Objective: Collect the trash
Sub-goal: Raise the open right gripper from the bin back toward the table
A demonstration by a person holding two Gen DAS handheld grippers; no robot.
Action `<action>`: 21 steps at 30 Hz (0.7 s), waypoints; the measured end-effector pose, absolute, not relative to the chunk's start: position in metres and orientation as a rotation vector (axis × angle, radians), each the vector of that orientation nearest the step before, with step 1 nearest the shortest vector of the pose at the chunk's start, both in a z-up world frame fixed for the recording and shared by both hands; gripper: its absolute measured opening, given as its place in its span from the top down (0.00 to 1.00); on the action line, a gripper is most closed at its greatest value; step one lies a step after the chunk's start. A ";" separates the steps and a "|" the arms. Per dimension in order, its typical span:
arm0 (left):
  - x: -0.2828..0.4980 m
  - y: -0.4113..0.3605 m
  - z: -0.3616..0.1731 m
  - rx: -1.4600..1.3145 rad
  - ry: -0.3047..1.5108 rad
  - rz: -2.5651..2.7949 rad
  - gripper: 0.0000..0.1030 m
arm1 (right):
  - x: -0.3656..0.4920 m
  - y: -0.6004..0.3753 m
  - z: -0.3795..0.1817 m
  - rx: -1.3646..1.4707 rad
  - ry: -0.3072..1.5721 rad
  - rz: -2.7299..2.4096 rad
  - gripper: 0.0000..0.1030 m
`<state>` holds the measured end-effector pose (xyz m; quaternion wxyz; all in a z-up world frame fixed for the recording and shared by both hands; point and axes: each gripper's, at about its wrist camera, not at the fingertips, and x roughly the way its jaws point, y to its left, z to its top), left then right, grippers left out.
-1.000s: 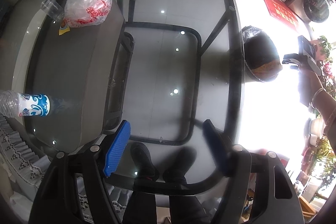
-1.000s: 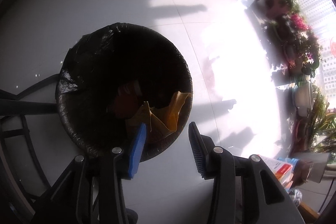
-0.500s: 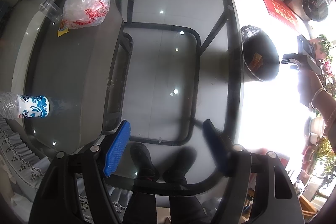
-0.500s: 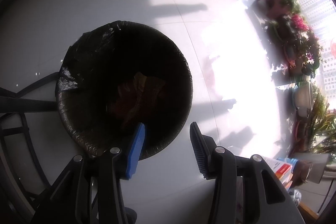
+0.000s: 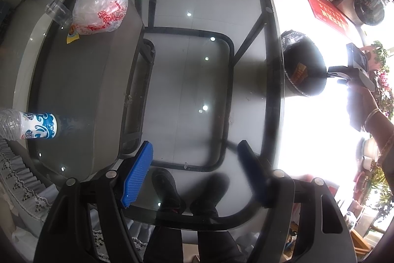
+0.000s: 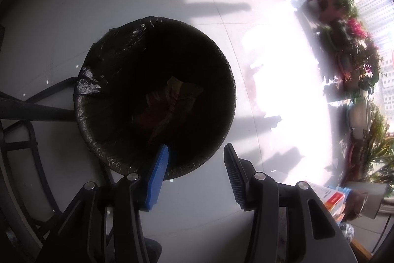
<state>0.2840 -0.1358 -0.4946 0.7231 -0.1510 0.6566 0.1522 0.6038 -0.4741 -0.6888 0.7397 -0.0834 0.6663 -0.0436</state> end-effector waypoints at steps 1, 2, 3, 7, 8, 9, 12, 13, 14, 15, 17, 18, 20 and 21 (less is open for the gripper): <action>0.284 -0.136 -0.495 -0.333 1.450 0.336 0.32 | 0.603 -0.473 -0.688 -0.186 1.460 -0.091 0.54; 0.284 -0.136 -0.495 -0.333 1.449 0.336 0.32 | 0.603 -0.472 -0.688 -0.187 1.458 -0.088 0.54; 0.284 -0.137 -0.495 -0.333 1.447 0.335 0.32 | 0.602 -0.471 -0.688 -0.186 1.458 -0.084 0.54; 0.284 -0.137 -0.495 -0.336 1.444 0.335 0.32 | 0.599 -0.469 -0.690 -0.203 1.461 -0.081 0.53; 0.284 -0.137 -0.495 -0.338 1.444 0.335 0.32 | 0.598 -0.469 -0.690 -0.204 1.463 -0.081 0.54; 0.284 -0.136 -0.495 -0.339 1.444 0.336 0.32 | 0.597 -0.470 -0.690 -0.202 1.462 -0.081 0.53; 0.283 -0.135 -0.495 -0.339 1.445 0.340 0.32 | 0.592 -0.470 -0.688 -0.196 1.455 -0.077 0.47; 0.283 -0.134 -0.495 -0.340 1.444 0.342 0.32 | 0.591 -0.469 -0.688 -0.199 1.454 -0.072 0.47; 0.283 -0.133 -0.495 -0.341 1.443 0.344 0.32 | 0.589 -0.469 -0.687 -0.204 1.456 -0.068 0.47; 0.282 -0.132 -0.496 -0.344 1.443 0.346 0.32 | 0.586 -0.468 -0.686 -0.210 1.457 -0.062 0.47; 0.282 -0.130 -0.496 -0.349 1.441 0.351 0.32 | 0.581 -0.464 -0.683 -0.219 1.451 -0.047 0.47; 0.281 -0.130 -0.496 -0.350 1.440 0.352 0.32 | 0.580 -0.462 -0.681 -0.222 1.443 -0.040 0.47; 0.281 -0.129 -0.496 -0.354 1.438 0.352 0.32 | 0.574 -0.458 -0.675 -0.218 1.426 -0.024 0.45; 0.280 -0.128 -0.496 -0.354 1.436 0.352 0.32 | 0.570 -0.456 -0.672 -0.219 1.418 -0.016 0.43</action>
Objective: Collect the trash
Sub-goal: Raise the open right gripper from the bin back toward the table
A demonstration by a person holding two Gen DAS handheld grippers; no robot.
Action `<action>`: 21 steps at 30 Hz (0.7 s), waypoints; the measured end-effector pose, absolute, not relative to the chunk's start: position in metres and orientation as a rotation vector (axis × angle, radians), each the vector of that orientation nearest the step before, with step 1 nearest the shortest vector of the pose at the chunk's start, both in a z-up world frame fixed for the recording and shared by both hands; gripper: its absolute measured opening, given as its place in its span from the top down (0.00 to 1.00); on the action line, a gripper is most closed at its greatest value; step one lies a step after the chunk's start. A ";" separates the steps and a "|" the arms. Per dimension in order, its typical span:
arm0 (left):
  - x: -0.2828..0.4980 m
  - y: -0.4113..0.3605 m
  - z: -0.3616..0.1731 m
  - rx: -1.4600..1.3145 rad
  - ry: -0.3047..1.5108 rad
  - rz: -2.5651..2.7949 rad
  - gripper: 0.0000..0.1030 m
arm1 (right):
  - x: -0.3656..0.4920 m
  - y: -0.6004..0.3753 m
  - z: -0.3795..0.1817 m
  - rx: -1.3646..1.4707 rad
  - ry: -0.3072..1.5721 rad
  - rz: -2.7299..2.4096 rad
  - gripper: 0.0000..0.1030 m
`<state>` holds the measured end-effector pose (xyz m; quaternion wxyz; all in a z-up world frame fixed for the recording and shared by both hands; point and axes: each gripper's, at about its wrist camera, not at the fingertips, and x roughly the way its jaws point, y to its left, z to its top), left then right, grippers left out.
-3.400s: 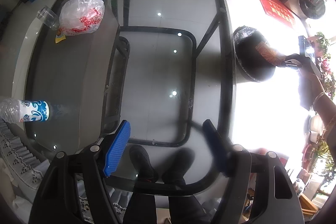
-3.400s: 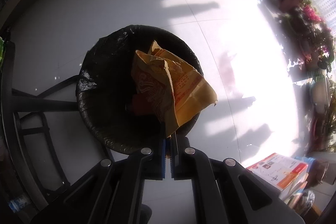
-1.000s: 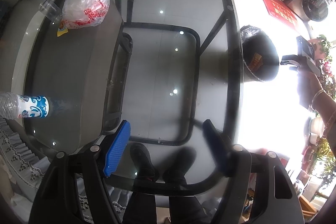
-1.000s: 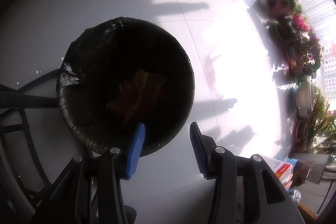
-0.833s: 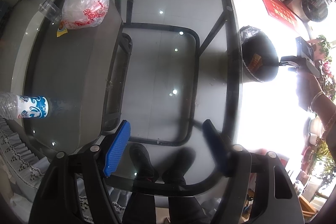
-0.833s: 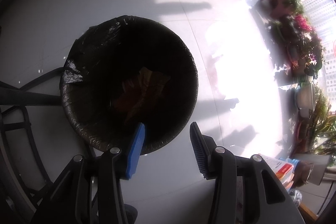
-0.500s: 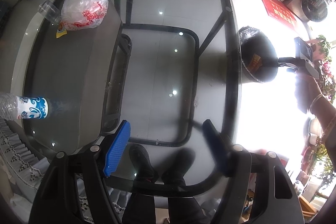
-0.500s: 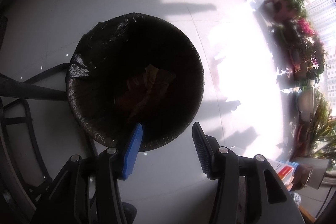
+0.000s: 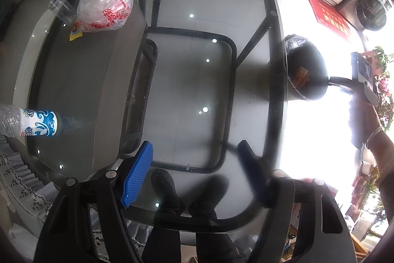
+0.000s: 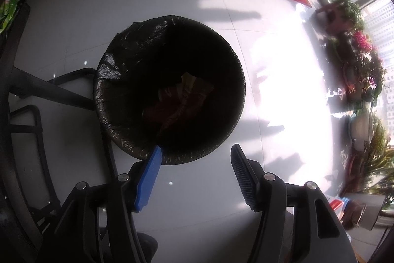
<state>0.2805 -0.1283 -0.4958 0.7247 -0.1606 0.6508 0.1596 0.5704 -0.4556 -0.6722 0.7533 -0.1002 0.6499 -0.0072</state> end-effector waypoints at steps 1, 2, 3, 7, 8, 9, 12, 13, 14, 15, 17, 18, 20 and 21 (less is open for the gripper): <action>0.280 -0.128 -0.496 -0.354 1.435 0.352 0.32 | 0.567 -0.453 -0.670 -0.227 1.412 -0.009 0.43; 0.280 -0.128 -0.496 -0.354 1.435 0.351 0.32 | 0.564 -0.451 -0.667 -0.233 1.407 0.001 0.43; 0.280 -0.128 -0.496 -0.355 1.434 0.351 0.32 | 0.560 -0.448 -0.665 -0.238 1.402 0.012 0.43; 0.279 -0.126 -0.496 -0.361 1.427 0.358 0.32 | 0.546 -0.437 -0.653 -0.263 1.376 0.053 0.43; 0.279 -0.125 -0.496 -0.364 1.426 0.359 0.32 | 0.543 -0.434 -0.651 -0.268 1.373 0.064 0.43; 0.278 -0.124 -0.496 -0.365 1.425 0.360 0.32 | 0.539 -0.431 -0.648 -0.275 1.369 0.075 0.43; 0.277 -0.120 -0.496 -0.365 1.423 0.365 0.32 | 0.528 -0.424 -0.638 -0.286 1.357 0.101 0.43; 0.276 -0.119 -0.496 -0.367 1.422 0.367 0.32 | 0.524 -0.421 -0.635 -0.290 1.353 0.110 0.42; 0.276 -0.118 -0.496 -0.369 1.420 0.369 0.32 | 0.520 -0.418 -0.631 -0.296 1.346 0.118 0.42; 0.275 -0.116 -0.495 -0.370 1.418 0.370 0.32 | 0.516 -0.415 -0.626 -0.301 1.336 0.127 0.40; 0.274 -0.114 -0.494 -0.373 1.413 0.374 0.32 | 0.508 -0.409 -0.616 -0.300 1.316 0.154 0.38; 0.273 -0.113 -0.494 -0.376 1.411 0.376 0.32 | 0.504 -0.405 -0.610 -0.304 1.307 0.167 0.38; 0.272 -0.111 -0.494 -0.381 1.409 0.378 0.32 | 0.495 -0.395 -0.600 -0.311 1.291 0.200 0.38; 0.271 -0.111 -0.494 -0.383 1.409 0.378 0.32 | 0.491 -0.389 -0.596 -0.319 1.285 0.220 0.38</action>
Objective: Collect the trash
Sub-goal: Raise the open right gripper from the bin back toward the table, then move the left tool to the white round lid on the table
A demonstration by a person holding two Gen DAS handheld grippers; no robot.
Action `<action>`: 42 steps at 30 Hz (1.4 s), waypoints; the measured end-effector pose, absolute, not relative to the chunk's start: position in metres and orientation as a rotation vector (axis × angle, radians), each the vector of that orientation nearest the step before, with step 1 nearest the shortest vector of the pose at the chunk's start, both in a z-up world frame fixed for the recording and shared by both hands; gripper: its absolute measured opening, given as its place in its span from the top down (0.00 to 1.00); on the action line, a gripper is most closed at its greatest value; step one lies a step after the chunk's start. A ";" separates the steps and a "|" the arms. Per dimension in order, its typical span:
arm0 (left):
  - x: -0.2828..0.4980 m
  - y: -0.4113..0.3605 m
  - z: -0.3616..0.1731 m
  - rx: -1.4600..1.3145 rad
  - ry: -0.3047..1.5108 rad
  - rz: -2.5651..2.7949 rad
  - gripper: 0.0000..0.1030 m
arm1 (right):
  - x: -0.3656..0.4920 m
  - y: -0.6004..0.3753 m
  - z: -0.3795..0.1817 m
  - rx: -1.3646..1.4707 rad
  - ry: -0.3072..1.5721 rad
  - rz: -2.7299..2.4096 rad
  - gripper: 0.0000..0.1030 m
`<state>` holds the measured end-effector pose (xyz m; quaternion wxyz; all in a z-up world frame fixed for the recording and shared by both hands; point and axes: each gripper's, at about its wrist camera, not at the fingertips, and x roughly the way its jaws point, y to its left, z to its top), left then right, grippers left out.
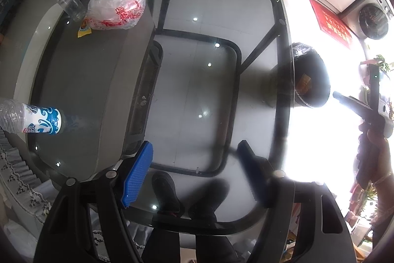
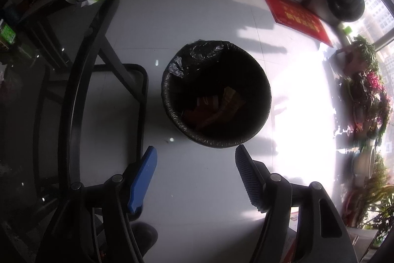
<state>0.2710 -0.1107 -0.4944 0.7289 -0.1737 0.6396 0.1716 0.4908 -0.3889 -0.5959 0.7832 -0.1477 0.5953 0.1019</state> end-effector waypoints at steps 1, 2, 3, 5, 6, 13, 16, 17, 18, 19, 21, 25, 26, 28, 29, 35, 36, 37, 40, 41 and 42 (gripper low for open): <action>0.270 -0.110 -0.494 -0.383 1.408 0.379 0.32 | 0.486 -0.383 -0.591 -0.329 1.277 0.238 0.38; 0.270 -0.109 -0.494 -0.383 1.407 0.381 0.32 | 0.481 -0.377 -0.585 -0.338 1.268 0.256 0.38; 0.269 -0.107 -0.494 -0.386 1.405 0.383 0.32 | 0.476 -0.371 -0.580 -0.345 1.262 0.276 0.38; 0.267 -0.104 -0.493 -0.395 1.398 0.390 0.32 | 0.467 -0.358 -0.571 -0.360 1.250 0.315 0.38; 0.266 -0.103 -0.492 -0.399 1.395 0.393 0.32 | 0.462 -0.352 -0.568 -0.368 1.246 0.333 0.38; 0.261 -0.091 -0.489 -0.413 1.378 0.412 0.32 | 0.431 -0.312 -0.549 -0.395 1.248 0.414 0.37; 0.259 -0.085 -0.484 -0.422 1.367 0.427 0.32 | 0.416 -0.299 -0.542 -0.410 1.245 0.439 0.37; 0.258 -0.083 -0.482 -0.426 1.363 0.433 0.32 | 0.412 -0.295 -0.539 -0.411 1.242 0.449 0.36; 0.257 -0.080 -0.480 -0.431 1.358 0.439 0.32 | 0.407 -0.292 -0.536 -0.408 1.240 0.457 0.35; 0.256 -0.077 -0.478 -0.437 1.351 0.445 0.32 | 0.403 -0.288 -0.533 -0.405 1.241 0.467 0.33; 0.253 -0.072 -0.472 -0.441 1.335 0.458 0.32 | 0.397 -0.281 -0.527 -0.398 1.242 0.487 0.32; 0.245 -0.058 -0.461 -0.452 1.307 0.494 0.31 | 0.383 -0.263 -0.519 -0.398 1.249 0.518 0.31; 0.241 -0.053 -0.459 -0.460 1.301 0.506 0.32 | 0.379 -0.258 -0.517 -0.399 1.249 0.528 0.31; 0.233 -0.042 -0.454 -0.474 1.289 0.536 0.31 | 0.373 -0.247 -0.513 -0.407 1.247 0.553 0.32; 0.228 -0.036 -0.452 -0.479 1.283 0.555 0.31 | 0.371 -0.240 -0.511 -0.413 1.243 0.565 0.32; 0.190 0.005 -0.443 -0.478 1.243 0.683 0.31 | 0.350 -0.199 -0.500 -0.460 1.218 0.642 0.31; 0.183 0.013 -0.442 -0.481 1.238 0.705 0.31 | 0.347 -0.192 -0.498 -0.468 1.215 0.654 0.31; 0.176 0.021 -0.441 -0.490 1.233 0.725 0.31 | 0.344 -0.185 -0.497 -0.474 1.212 0.665 0.31; 0.153 0.045 -0.439 -0.511 1.217 0.788 0.31 | 0.333 -0.165 -0.494 -0.496 1.206 0.696 0.31; 0.146 0.053 -0.438 -0.512 1.209 0.809 0.30 | 0.329 -0.159 -0.493 -0.503 1.206 0.706 0.31; 0.139 0.060 -0.435 -0.506 1.199 0.833 0.28 | 0.325 -0.153 -0.493 -0.509 1.206 0.715 0.31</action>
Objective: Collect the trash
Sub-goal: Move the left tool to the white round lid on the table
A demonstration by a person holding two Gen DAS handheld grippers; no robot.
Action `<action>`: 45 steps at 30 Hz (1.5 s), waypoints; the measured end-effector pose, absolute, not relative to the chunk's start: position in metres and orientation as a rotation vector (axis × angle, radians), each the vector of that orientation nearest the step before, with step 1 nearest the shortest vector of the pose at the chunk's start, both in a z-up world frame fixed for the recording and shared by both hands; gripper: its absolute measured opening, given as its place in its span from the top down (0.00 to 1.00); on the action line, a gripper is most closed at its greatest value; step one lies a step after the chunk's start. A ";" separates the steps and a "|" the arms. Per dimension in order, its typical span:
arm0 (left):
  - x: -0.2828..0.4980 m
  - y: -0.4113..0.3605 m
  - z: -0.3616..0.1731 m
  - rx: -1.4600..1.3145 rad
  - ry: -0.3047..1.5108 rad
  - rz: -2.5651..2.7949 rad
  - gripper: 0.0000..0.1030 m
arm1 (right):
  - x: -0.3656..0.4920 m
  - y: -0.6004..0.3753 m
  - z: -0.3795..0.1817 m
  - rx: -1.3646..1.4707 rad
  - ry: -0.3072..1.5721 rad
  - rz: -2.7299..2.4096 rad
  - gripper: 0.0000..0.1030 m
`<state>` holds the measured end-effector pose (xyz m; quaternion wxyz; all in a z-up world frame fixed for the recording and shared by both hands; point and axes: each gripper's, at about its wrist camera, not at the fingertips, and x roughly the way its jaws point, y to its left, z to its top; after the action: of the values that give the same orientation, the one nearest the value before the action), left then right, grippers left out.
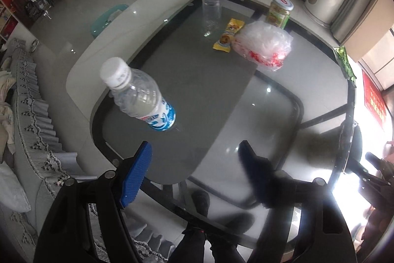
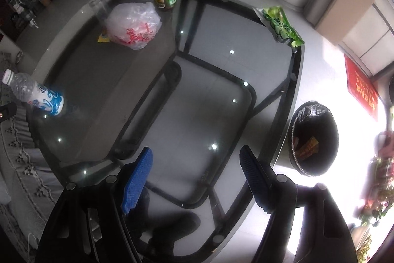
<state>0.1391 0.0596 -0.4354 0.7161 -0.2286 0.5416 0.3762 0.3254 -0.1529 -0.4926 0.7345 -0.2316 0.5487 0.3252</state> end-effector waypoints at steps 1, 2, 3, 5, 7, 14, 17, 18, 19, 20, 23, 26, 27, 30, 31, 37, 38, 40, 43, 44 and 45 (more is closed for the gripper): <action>0.133 0.067 -0.432 -0.495 1.187 0.858 0.28 | 0.322 -0.148 -0.492 -0.515 1.207 0.722 0.31; 0.128 0.073 -0.429 -0.488 1.176 0.879 0.28 | 0.318 -0.143 -0.491 -0.520 1.206 0.729 0.31; 0.123 0.081 -0.426 -0.491 1.164 0.891 0.28 | 0.315 -0.139 -0.489 -0.524 1.203 0.737 0.32; 0.115 0.095 -0.420 -0.507 1.137 0.908 0.28 | 0.309 -0.132 -0.488 -0.535 1.200 0.749 0.31; 0.111 0.107 -0.416 -0.520 1.119 0.918 0.28 | 0.303 -0.125 -0.489 -0.543 1.204 0.759 0.31; 0.107 0.138 -0.412 -0.507 1.067 0.951 0.26 | 0.289 -0.112 -0.488 -0.556 1.209 0.779 0.31; 0.111 0.146 -0.416 -0.495 1.057 0.952 0.25 | 0.287 -0.108 -0.491 -0.558 1.219 0.777 0.31; 0.113 0.148 -0.417 -0.488 1.049 0.953 0.25 | 0.287 -0.107 -0.491 -0.557 1.223 0.776 0.31; 0.114 0.150 -0.418 -0.480 1.043 0.954 0.25 | 0.288 -0.107 -0.492 -0.554 1.229 0.776 0.31; 0.115 0.153 -0.419 -0.474 1.039 0.955 0.25 | 0.288 -0.106 -0.492 -0.552 1.233 0.777 0.31; 0.119 0.157 -0.426 -0.463 1.027 0.951 0.25 | 0.288 -0.104 -0.493 -0.555 1.233 0.780 0.31; 0.123 0.158 -0.434 -0.450 1.021 0.942 0.25 | 0.287 -0.102 -0.494 -0.560 1.237 0.783 0.31; 0.124 0.158 -0.437 -0.446 1.017 0.940 0.25 | 0.287 -0.102 -0.494 -0.560 1.239 0.784 0.31; 0.127 0.159 -0.445 -0.435 1.014 0.940 0.25 | 0.287 -0.101 -0.496 -0.564 1.240 0.785 0.31; 0.127 0.159 -0.447 -0.429 1.007 0.939 0.25 | 0.287 -0.101 -0.496 -0.564 1.240 0.784 0.31; 0.134 0.159 -0.459 -0.387 1.016 0.913 0.59 | 0.289 -0.104 -0.501 -0.551 1.267 0.773 0.31; 0.134 0.160 -0.462 -0.393 1.011 0.905 0.61 | 0.289 -0.105 -0.502 -0.548 1.269 0.772 0.31; 0.133 0.161 -0.465 -0.390 1.010 0.906 0.64 | 0.290 -0.106 -0.503 -0.546 1.271 0.767 0.31; 0.129 0.162 -0.469 -0.390 0.992 0.902 0.67 | 0.289 -0.107 -0.504 -0.541 1.275 0.765 0.31; 0.129 0.163 -0.469 -0.391 0.986 0.898 0.68 | 0.289 -0.107 -0.505 -0.543 1.276 0.764 0.31; 0.129 0.163 -0.469 -0.392 0.979 0.894 0.68 | 0.289 -0.107 -0.505 -0.545 1.277 0.764 0.31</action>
<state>0.1285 0.1631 -0.4689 0.7704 -0.1809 0.4516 0.4121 0.2890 -0.1074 -0.5049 0.7022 -0.2451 0.5736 0.3434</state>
